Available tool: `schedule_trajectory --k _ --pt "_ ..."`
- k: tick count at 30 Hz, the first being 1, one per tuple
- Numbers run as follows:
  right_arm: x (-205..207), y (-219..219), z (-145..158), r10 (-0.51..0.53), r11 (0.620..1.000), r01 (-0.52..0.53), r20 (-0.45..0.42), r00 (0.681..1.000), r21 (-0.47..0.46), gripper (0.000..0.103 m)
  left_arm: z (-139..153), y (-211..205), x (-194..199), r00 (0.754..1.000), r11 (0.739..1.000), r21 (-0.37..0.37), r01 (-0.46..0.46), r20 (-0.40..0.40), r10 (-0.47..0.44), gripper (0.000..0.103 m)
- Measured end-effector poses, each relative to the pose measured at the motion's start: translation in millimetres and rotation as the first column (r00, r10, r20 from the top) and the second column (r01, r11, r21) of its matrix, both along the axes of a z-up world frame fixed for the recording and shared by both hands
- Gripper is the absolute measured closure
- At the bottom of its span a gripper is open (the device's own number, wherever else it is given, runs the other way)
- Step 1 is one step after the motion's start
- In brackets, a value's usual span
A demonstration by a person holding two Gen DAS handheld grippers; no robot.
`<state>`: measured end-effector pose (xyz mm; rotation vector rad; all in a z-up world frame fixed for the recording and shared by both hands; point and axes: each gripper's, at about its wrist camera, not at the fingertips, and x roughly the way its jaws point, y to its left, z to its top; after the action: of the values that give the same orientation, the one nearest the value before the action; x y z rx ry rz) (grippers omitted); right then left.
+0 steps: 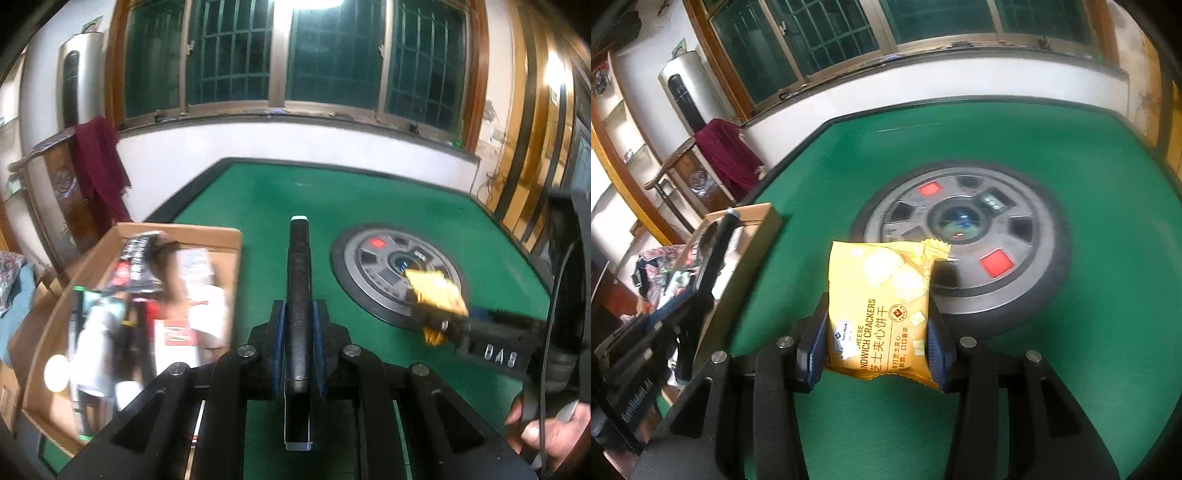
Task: Organize objects
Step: 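Carry the yellow packet to the cardboard tray and open the right tool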
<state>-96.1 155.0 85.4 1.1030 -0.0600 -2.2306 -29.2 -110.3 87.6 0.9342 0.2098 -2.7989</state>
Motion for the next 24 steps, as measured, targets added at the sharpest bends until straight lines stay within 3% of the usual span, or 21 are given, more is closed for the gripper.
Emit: schedule_trajectory --k 9,16,24 --pt "34 -48 9 0.111 0.994 -0.111 -0.002 0.994 -0.019 0.060 9 -74 37 0.991 0.992 0.027 -0.127 -0.028 0.127 0.091" --pt "53 -93 11 0.196 0.981 -0.195 0.011 0.981 -0.022 0.060 -12 -127 59 0.975 0.973 0.069 -0.220 -0.002 0.220 0.091" --pt "60 -157 19 0.275 0.962 -0.274 0.011 0.962 -0.004 0.060 -32 -153 58 0.970 0.965 0.104 -0.242 0.030 0.240 0.091"
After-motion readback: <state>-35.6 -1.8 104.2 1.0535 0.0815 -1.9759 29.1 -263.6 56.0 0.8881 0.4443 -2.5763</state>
